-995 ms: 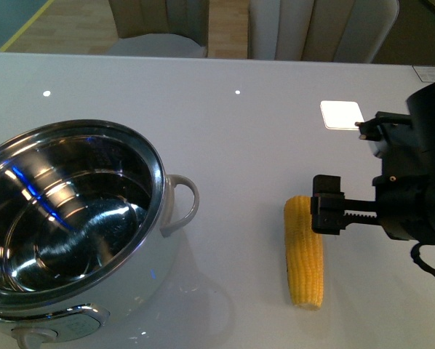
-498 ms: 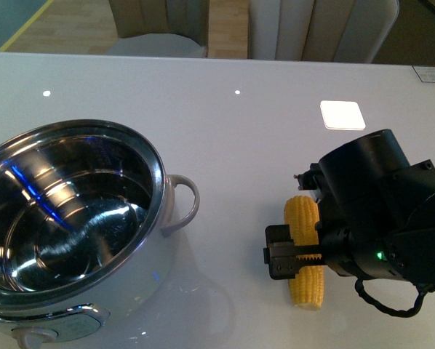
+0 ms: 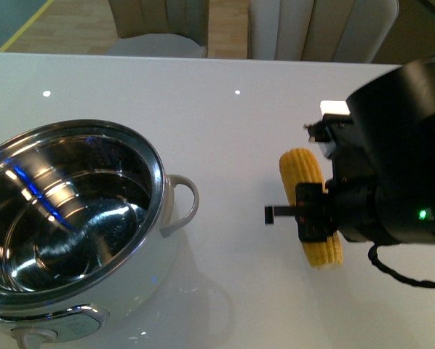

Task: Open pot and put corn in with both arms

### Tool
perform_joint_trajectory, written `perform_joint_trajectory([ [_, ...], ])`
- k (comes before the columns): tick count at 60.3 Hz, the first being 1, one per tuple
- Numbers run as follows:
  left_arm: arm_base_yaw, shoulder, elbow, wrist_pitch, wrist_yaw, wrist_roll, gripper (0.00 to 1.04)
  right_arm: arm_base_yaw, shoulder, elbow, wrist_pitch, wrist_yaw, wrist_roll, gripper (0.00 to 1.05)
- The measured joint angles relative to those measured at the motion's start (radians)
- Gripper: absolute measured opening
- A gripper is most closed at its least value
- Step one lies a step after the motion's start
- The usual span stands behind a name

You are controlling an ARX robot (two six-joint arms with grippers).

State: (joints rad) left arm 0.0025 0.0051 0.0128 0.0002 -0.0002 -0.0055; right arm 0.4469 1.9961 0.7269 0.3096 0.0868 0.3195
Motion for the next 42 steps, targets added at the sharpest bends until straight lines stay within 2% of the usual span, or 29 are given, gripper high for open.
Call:
perform_joint_trajectory([
  [19,0.0,0.0,0.0,0.0,0.0,0.0,0.98,0.088,-0.198,0.165,-0.134,-0.077,0.172,0.21],
  [42,0.0,0.0,0.0,0.0,0.0,0.0,0.98,0.229,-0.04,0.452,-0.231,-0.182,0.376,0.2],
])
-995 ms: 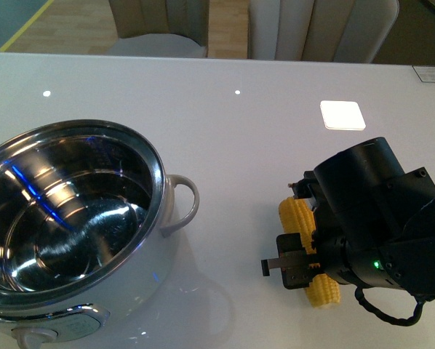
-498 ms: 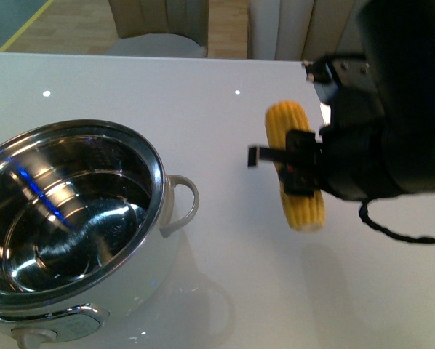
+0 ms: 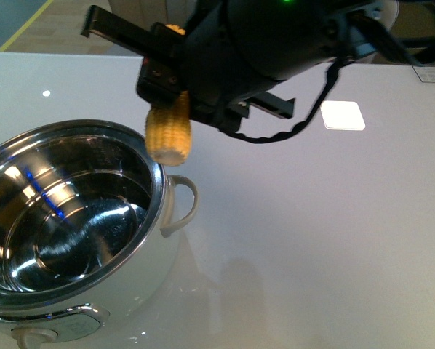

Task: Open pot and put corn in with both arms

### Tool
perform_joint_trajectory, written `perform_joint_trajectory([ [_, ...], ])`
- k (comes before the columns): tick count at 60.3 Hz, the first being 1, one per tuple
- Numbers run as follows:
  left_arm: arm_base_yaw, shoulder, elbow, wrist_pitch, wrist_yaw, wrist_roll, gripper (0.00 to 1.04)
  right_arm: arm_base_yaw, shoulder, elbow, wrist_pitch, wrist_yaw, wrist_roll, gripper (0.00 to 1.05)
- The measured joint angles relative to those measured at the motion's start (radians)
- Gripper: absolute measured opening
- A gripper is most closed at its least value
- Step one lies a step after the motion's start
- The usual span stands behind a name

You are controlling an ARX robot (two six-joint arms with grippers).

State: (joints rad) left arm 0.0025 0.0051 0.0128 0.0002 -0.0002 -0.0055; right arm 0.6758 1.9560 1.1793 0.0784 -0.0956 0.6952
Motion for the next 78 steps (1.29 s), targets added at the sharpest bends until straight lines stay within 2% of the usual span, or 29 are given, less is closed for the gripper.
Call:
perform_joint_trajectory([
  [17,0.0,0.0,0.0,0.0,0.0,0.0,0.98,0.072,0.113,0.125,-0.029,-0.041,0.083,0.19],
  [40,0.0,0.0,0.0,0.0,0.0,0.0,0.98,0.124,0.192,0.141,-0.045,-0.074,0.097,0.19],
  [55,0.0,0.0,0.0,0.0,0.0,0.0,0.98,0.119,0.188,0.113,-0.022,-0.075,0.1,0.59],
  [61,0.0,0.0,0.0,0.0,0.0,0.0,0.98,0.089,0.153,0.063,0.023,-0.078,0.13,0.81],
  [67,0.0,0.0,0.0,0.0,0.0,0.0,0.98,0.054,0.1,0.017,0.064,-0.077,0.151,0.96],
  [78,0.0,0.0,0.0,0.0,0.0,0.0,0.98,-0.042,-0.047,-0.098,0.12,-0.066,0.162,0.96],
])
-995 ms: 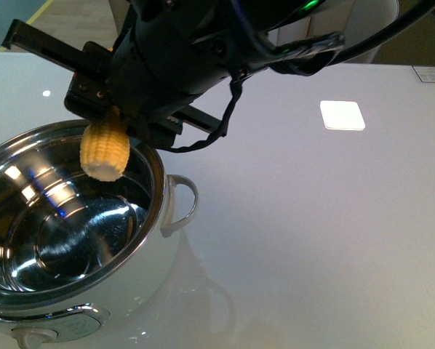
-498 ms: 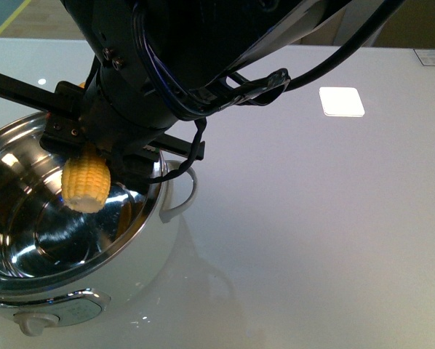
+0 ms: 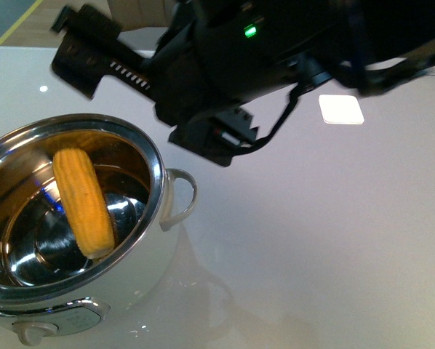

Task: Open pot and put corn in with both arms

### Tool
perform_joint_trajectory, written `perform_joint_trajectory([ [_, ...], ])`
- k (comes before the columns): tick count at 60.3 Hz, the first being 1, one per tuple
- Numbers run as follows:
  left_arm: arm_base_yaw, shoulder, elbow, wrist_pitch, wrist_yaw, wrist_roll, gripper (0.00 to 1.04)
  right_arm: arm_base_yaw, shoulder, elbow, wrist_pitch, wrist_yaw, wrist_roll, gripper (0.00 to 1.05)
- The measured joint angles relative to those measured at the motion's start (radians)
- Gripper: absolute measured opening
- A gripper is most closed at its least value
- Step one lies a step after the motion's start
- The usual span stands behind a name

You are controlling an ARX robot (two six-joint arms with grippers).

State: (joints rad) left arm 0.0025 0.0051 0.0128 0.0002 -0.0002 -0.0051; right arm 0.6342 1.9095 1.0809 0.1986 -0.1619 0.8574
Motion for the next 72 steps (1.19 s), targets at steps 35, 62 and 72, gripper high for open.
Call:
perform_joint_trajectory([
  [35,0.0,0.0,0.0,0.0,0.0,0.0,0.98,-0.435,-0.903,-0.579,-0.239,0.164,-0.457,0.96],
  [62,0.0,0.0,0.0,0.0,0.0,0.0,0.98,-0.526,-1.147,-0.952,0.422,0.268,-0.837,0.17],
  [72,0.0,0.0,0.0,0.0,0.0,0.0,0.98,-0.603,-1.24,-0.992,0.372,0.17,-0.851,0.02],
])
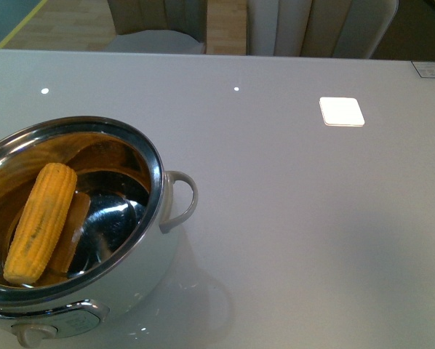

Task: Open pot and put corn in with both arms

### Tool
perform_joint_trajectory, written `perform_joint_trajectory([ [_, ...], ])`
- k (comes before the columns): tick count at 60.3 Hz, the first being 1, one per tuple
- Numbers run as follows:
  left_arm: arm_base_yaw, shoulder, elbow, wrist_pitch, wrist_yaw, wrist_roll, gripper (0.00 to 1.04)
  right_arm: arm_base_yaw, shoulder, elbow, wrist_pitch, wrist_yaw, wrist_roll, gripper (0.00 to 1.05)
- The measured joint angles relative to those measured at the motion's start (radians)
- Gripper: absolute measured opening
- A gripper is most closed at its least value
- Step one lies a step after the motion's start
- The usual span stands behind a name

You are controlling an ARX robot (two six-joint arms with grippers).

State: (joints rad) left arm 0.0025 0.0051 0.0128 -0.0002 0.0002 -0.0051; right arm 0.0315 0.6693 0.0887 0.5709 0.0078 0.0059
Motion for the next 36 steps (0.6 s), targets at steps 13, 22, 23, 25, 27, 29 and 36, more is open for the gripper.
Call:
perform_joint_trajectory([
  [13,0.0,0.0,0.0,0.0,0.0,0.0,0.98,-0.028,-0.123,-0.04,-0.084,-0.005,0.0,0.02],
  [22,0.0,0.0,0.0,0.0,0.0,0.0,0.98,-0.028,-0.195,-0.072,-0.103,-0.008,0.0,0.02],
  [23,0.0,0.0,0.0,0.0,0.0,0.0,0.98,-0.028,-0.208,-0.072,-0.116,-0.007,0.0,0.02],
  [25,0.0,0.0,0.0,0.0,0.0,0.0,0.98,-0.028,-0.238,-0.072,-0.143,-0.006,0.0,0.02],
  [27,0.0,0.0,0.0,0.0,0.0,0.0,0.98,-0.028,-0.263,-0.072,-0.165,-0.006,0.0,0.02],
  [29,0.0,0.0,0.0,0.0,0.0,0.0,0.98,-0.028,-0.285,-0.072,-0.185,-0.006,0.0,0.02],
  [36,0.0,0.0,0.0,0.0,0.0,0.0,0.98,-0.028,-0.338,-0.072,-0.24,-0.006,0.0,0.02],
])
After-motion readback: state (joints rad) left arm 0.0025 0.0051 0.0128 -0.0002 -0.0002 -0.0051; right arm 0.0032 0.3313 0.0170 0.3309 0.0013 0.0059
